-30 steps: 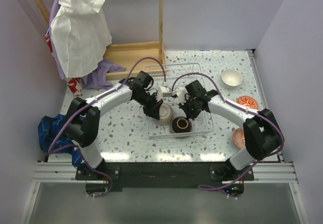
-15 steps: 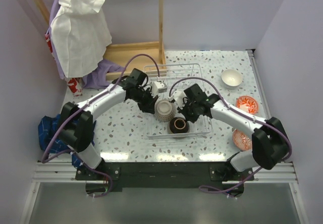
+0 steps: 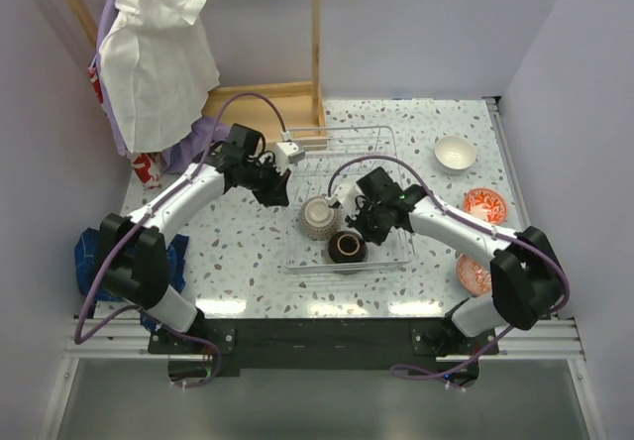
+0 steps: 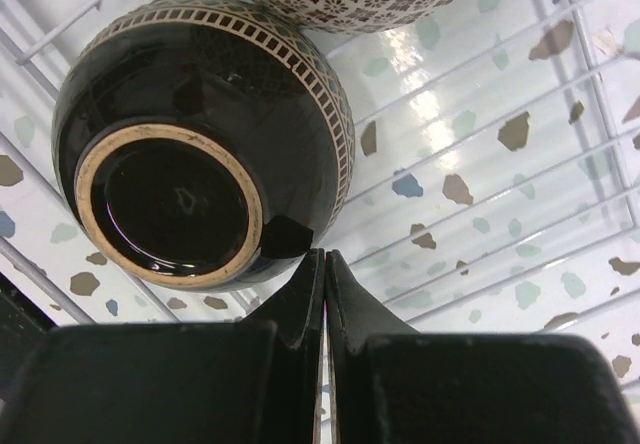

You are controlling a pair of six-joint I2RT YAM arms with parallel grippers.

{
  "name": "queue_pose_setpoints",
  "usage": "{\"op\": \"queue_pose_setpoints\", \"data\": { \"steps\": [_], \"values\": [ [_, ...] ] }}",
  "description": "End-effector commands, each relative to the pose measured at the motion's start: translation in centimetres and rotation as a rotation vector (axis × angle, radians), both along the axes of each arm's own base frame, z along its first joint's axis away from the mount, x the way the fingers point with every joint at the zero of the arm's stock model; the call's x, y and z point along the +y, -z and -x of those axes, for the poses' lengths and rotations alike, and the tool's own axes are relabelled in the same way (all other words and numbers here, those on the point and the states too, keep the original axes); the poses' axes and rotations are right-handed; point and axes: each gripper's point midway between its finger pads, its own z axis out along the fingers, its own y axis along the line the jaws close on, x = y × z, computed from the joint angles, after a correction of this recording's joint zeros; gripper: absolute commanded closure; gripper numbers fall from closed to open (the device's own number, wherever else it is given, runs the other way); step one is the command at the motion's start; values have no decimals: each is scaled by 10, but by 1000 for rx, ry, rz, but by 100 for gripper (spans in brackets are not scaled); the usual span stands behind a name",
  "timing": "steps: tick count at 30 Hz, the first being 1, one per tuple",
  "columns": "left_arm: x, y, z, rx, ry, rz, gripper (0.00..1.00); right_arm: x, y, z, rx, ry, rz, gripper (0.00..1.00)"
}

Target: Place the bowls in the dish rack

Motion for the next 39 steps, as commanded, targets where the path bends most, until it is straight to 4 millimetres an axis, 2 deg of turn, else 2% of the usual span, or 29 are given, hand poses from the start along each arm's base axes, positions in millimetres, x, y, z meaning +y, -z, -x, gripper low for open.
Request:
{"op": "queue_pose_setpoints", "data": {
  "steps": [1, 5, 8, 9, 11, 12, 13, 14, 15, 16, 18, 19, 22, 24, 25, 26, 28, 29, 30, 33, 34, 36, 39],
  "values": [
    [9, -21, -13, -76, -61, 14, 100, 35, -14, 9, 18, -87, -76, 100],
    [10, -23, -12, -84, -63, 14, 100, 35, -16, 1, -5, -71, -58, 100],
    [10, -28, -12, -96, -55, 11, 100, 16, -24, -14, -46, 5, -26, 100],
    [11, -30, -13, -103, -54, 9, 100, 6, -29, -14, -36, 29, -27, 100],
    [11, -36, -14, -128, -47, 16, 100, -20, -39, -30, -36, 101, -25, 100],
    [9, -40, -16, -144, -43, 25, 100, -33, -44, -29, -28, 118, -8, 100],
    [8, -44, -16, -152, -33, 34, 99, -49, -53, -42, -61, 165, -1, 100],
    [7, -46, -16, -158, -26, 39, 92, -57, -60, -49, -89, 181, -1, 98],
    [5, -51, -17, -164, -19, 50, 89, -63, -70, -58, -122, 207, -18, 92],
    [2, -55, -16, -171, -4, 63, 86, -76, -86, -74, -169, 264, -40, 86],
    [0, -60, -18, -182, 2, 77, 75, -87, -99, -94, -210, 334, -64, 71],
    [-2, -62, -17, -185, 10, 87, 73, -100, -105, -110, -227, 387, -64, 67],
    [-4, -66, -18, -194, 13, 103, 67, -121, -111, -142, -249, 475, -54, 59],
    [-5, -65, -19, -190, 11, 105, 65, -135, -94, -160, -219, 517, -25, 57],
    [-6, -66, -19, -186, 11, 108, 65, -137, -96, -170, -231, 523, -21, 57],
    [-6, -66, -20, -184, 11, 109, 64, -143, -81, -179, -212, 532, 10, 57],
    [-7, -66, -20, -177, 9, 111, 64, -154, -80, -195, -223, 562, 16, 57],
    [-7, -67, -20, -178, 10, 114, 64, -158, -68, -202, -200, 588, 20, 57],
    [-7, -65, -21, -173, 8, 111, 64, -169, -74, -213, -214, 630, 7, 57],
    [-7, -61, -21, -158, 6, 105, 64, -195, -63, -230, -174, 752, -27, 57],
    [-7, -59, -21, -154, 6, 104, 64, -203, -72, -238, -194, 780, -46, 57],
    [-8, -55, -22, -142, 9, 101, 64, -220, -78, -246, -216, 820, -62, 58],
    [-9, -48, -22, -124, 10, 101, 64, -233, -82, -250, -230, 838, -67, 58]
  ]
}}
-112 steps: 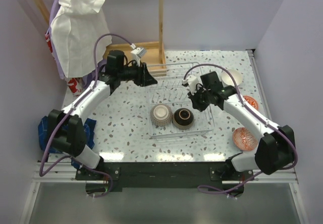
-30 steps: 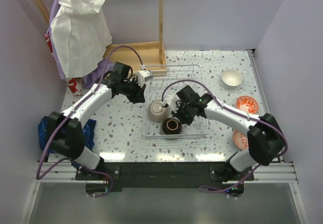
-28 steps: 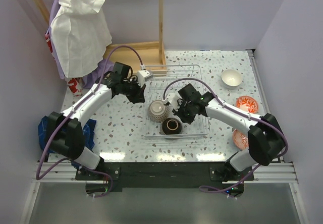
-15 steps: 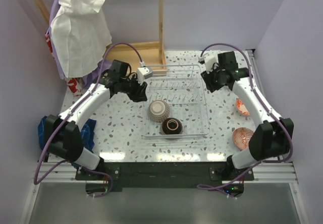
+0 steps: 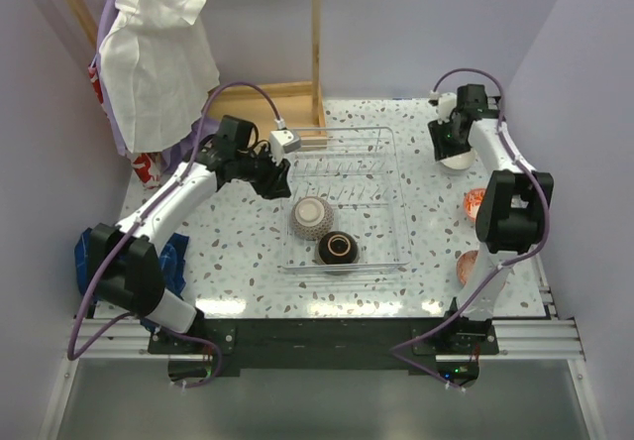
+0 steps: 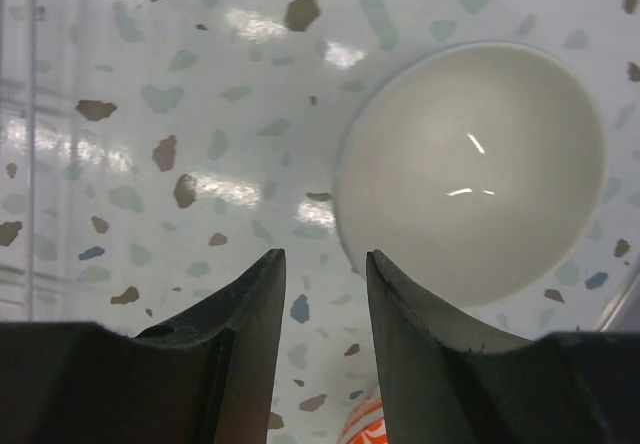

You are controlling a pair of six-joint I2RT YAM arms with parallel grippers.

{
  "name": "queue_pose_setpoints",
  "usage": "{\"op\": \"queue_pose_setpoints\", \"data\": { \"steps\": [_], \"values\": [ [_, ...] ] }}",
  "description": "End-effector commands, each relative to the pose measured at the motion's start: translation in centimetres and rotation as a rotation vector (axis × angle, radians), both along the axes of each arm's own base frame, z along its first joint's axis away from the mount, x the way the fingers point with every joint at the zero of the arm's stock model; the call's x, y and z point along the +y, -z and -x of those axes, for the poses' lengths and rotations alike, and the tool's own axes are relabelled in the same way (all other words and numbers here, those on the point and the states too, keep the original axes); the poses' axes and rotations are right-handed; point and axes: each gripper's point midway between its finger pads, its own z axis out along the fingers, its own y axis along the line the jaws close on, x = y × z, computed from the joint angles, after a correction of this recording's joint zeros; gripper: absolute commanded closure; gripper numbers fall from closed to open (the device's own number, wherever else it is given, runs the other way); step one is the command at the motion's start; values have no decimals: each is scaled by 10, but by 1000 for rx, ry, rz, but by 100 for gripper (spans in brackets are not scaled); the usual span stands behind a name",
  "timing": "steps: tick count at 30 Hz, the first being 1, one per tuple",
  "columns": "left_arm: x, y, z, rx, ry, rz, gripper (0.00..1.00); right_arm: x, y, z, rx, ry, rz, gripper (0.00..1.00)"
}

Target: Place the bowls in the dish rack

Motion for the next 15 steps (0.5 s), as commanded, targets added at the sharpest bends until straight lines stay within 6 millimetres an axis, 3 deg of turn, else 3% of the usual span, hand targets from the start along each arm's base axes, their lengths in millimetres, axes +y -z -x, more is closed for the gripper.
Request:
{"op": "queue_pose_setpoints", "data": {
  "steps": [1, 3, 8, 15],
  "values": [
    [-8, -10, -11, -23, 15, 42, 64, -22, -51, -24, -146, 71, -30, 58],
    [-11, -7, -13, -11, 11, 49, 64, -33, -52, -26, -147, 108, -32, 58],
    [-14, -3, -17, 8, 6, 55, 63, -65, -31, -34, -121, 236, -15, 59],
    [-13, 4, -19, 27, 2, 41, 63, -90, -17, -46, -122, 305, 20, 61]
  ]
}}
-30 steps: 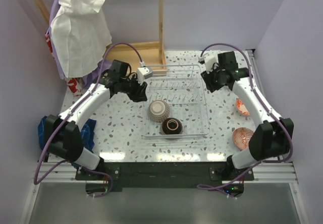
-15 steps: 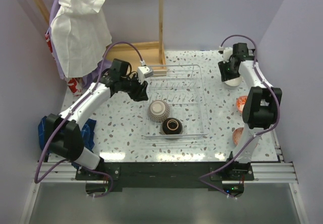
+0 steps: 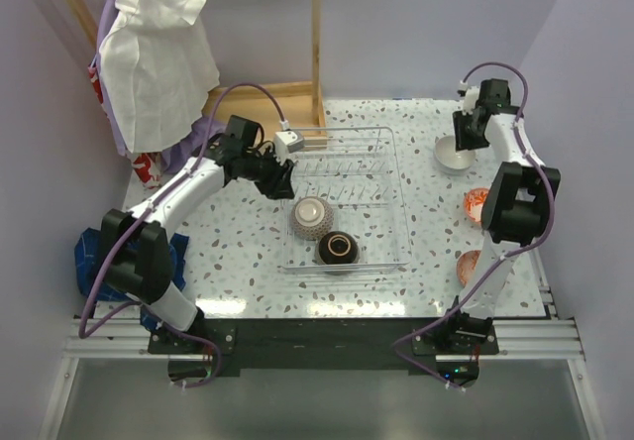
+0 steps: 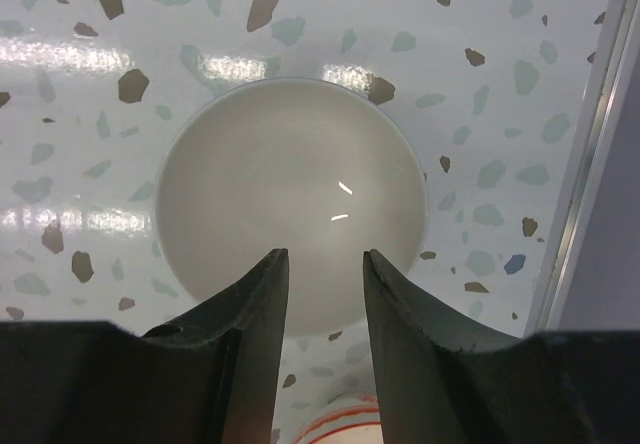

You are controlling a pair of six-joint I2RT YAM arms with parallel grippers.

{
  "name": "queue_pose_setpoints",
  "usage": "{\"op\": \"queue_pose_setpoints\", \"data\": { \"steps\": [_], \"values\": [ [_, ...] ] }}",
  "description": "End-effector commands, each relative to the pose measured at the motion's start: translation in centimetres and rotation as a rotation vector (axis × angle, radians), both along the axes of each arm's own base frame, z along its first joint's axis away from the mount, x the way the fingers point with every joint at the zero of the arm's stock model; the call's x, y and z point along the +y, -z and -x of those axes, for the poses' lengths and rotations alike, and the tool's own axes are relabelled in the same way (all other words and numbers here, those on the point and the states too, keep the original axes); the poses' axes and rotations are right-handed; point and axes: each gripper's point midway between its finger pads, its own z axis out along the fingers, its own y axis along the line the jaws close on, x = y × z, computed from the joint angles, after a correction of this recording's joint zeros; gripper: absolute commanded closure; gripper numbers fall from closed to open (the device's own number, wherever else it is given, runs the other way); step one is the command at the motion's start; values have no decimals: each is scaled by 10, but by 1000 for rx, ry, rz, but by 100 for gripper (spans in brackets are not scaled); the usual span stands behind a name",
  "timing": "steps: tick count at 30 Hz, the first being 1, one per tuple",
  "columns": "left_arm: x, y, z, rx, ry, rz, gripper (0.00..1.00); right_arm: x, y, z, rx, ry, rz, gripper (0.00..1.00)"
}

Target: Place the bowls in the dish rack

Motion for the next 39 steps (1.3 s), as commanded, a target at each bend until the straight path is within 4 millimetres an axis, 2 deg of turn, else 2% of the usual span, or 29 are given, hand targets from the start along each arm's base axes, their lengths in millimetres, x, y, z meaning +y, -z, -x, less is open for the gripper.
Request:
{"op": "queue_pose_setpoints", "data": {
  "steps": [1, 6, 9, 16, 25, 39],
  "values": [
    [-7, -18, -12, -43, 2, 42, 63, -22, -9, -17, -51, 80, 32, 62],
    [-6, -11, -12, -25, -1, 34, 62, -33, -2, -23, -51, 101, 35, 64],
    [-8, -9, -13, -16, -1, 37, 62, -32, 1, -21, -42, 96, 25, 65],
    [-14, -7, -18, 2, 3, 55, 62, -31, -18, -20, -83, 108, 17, 64],
    [-17, -7, -21, 10, 9, 59, 62, -41, -16, -21, -88, 135, 35, 62],
    [-15, 0, -17, 17, 5, 45, 61, -55, 7, -18, -39, 153, 54, 62]
  ]
}}
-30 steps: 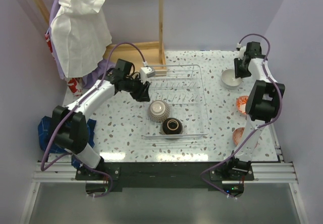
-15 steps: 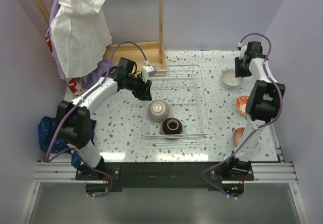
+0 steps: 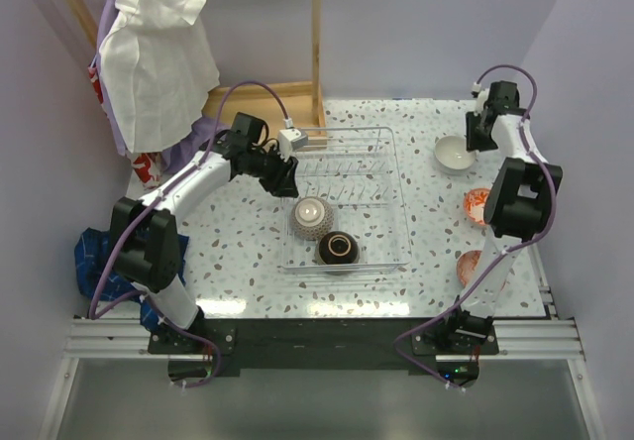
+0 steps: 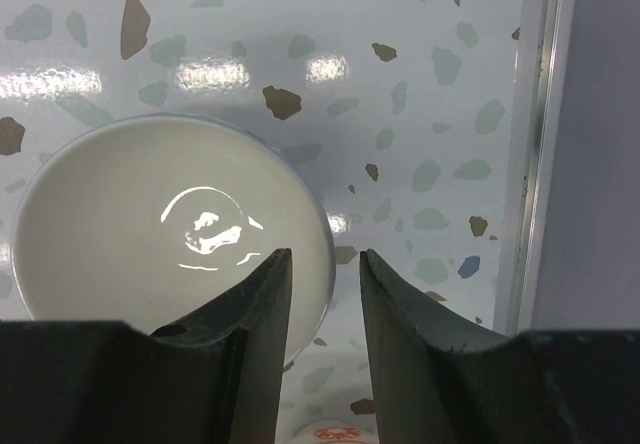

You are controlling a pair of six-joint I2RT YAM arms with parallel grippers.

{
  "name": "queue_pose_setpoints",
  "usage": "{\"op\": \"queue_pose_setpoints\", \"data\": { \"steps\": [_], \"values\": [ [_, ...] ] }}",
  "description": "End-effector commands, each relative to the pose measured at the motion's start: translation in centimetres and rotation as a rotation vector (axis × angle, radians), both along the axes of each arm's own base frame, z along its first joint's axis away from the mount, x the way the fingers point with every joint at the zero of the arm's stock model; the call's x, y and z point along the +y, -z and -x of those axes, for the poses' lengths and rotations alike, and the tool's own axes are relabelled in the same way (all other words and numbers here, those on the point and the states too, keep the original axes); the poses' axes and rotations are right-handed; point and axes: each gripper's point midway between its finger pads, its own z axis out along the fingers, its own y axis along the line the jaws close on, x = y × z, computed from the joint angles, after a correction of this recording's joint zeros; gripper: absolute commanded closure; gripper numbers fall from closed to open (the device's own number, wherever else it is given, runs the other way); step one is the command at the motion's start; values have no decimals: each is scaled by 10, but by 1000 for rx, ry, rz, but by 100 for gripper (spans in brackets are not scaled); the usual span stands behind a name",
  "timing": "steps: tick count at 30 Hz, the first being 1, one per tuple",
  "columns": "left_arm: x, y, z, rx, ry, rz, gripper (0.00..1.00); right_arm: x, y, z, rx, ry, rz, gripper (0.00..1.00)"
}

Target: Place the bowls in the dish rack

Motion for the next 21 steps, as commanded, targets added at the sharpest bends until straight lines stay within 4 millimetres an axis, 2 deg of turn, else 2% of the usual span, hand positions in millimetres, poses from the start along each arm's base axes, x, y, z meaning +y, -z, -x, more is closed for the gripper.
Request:
{"op": "queue_pose_setpoints", "data": {
  "steps": [1, 4, 9, 10, 13, 14, 17, 18, 20, 21],
  "values": [
    [-6, -10, -6, -33, 5, 29, 61, -11, -8, -8, -31, 15, 15, 63],
    [-6, -10, -7, -36, 6, 26, 61, -6, -2, -7, -18, -3, -9, 71],
    [-5, -8, -7, -34, 7, 18, 61, 5, 4, -4, -4, -27, -63, 77],
    [-6, -8, -7, -34, 8, 19, 61, 6, 4, -2, -1, -29, -68, 84],
    [-5, -8, -6, -37, 10, 16, 61, 8, 0, 0, -7, -31, -77, 96],
    [-5, -9, -6, -42, 11, 15, 61, 8, -9, 0, -25, -31, -72, 100],
    [-5, -13, -6, -56, 10, 18, 61, 11, -27, 0, -59, -43, -75, 100],
    [-4, -14, -5, -58, 11, 21, 61, 11, -46, 0, -95, -46, -64, 100],
    [-4, -22, -6, -82, 1, 26, 61, 16, -67, 2, -134, -65, -59, 100],
    [-2, -23, -8, -90, -11, 21, 61, 19, -93, 6, -180, -79, -43, 100]
  ]
}}
